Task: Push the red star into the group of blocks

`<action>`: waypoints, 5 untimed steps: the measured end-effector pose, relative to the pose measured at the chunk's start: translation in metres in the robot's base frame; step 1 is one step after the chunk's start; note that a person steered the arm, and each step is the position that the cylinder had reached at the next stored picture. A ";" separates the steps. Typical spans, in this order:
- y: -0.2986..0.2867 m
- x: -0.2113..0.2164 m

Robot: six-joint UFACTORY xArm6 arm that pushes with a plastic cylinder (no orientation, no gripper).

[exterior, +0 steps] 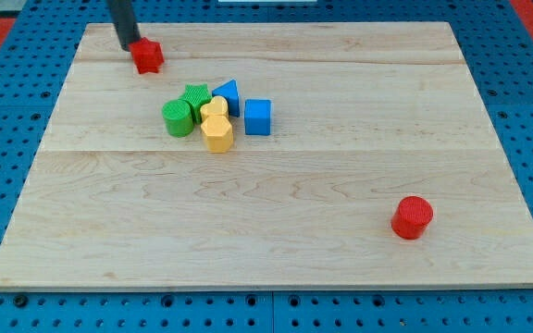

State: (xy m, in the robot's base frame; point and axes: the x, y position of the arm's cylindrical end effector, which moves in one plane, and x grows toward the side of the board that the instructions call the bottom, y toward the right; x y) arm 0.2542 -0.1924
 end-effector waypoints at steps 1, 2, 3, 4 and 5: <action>0.004 0.035; 0.028 0.031; 0.030 0.003; 0.065 0.055; 0.089 0.069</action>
